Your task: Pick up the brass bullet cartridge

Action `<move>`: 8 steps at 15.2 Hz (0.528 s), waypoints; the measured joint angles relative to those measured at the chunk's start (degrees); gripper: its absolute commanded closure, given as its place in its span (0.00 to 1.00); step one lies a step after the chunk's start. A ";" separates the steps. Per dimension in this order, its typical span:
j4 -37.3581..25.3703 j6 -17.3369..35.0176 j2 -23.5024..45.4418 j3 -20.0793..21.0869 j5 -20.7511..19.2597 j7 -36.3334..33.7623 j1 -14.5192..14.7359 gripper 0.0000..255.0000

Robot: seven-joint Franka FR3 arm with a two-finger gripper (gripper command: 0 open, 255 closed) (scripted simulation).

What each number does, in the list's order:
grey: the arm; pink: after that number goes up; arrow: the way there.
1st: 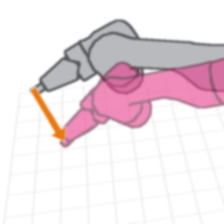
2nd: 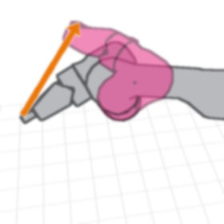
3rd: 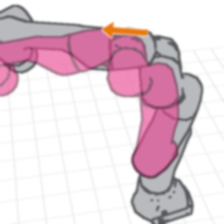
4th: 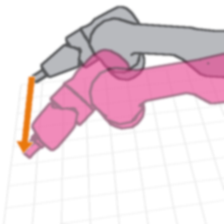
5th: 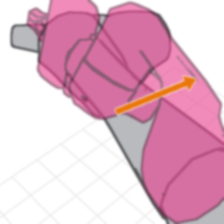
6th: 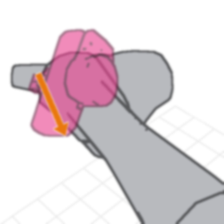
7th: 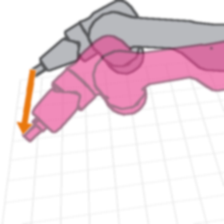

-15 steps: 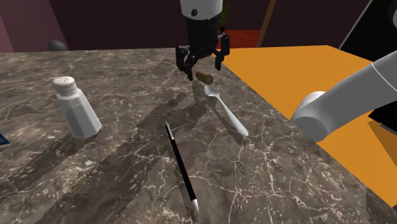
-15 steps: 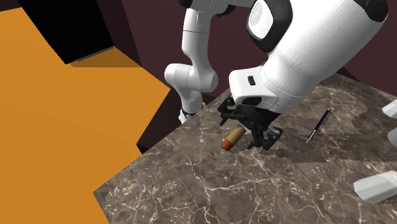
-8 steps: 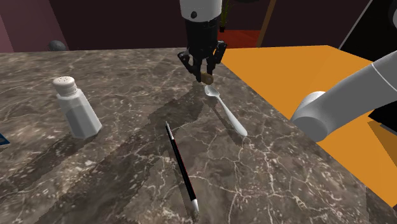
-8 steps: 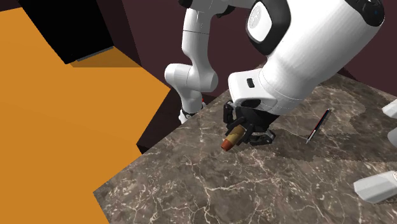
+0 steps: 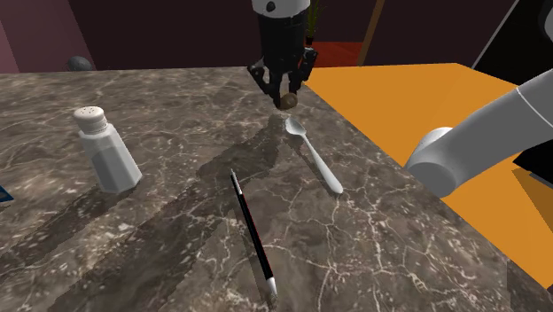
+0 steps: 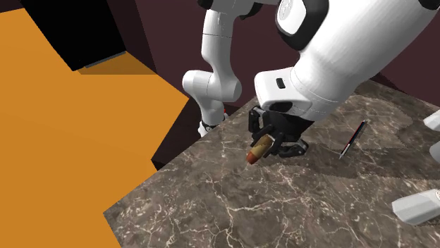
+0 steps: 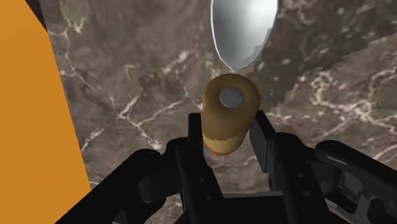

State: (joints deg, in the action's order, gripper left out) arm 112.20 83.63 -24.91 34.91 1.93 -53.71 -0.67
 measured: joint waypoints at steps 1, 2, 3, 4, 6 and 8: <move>-0.75 -0.66 0.10 -0.02 -0.06 0.01 -0.04 1.00; -1.61 -1.32 0.31 -0.09 -0.22 0.13 -0.15 1.00; -2.57 -2.14 0.47 -0.10 -0.30 0.14 -0.22 1.00; -3.33 -2.78 0.59 -0.10 -0.38 0.15 -0.27 1.00; -5.51 -4.40 1.20 0.03 -0.64 0.06 -0.45 1.00; -7.62 -5.95 1.84 0.07 -0.97 0.10 -0.68 1.00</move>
State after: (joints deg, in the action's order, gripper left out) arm 104.58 77.68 -23.07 34.98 0.96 -53.61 -1.34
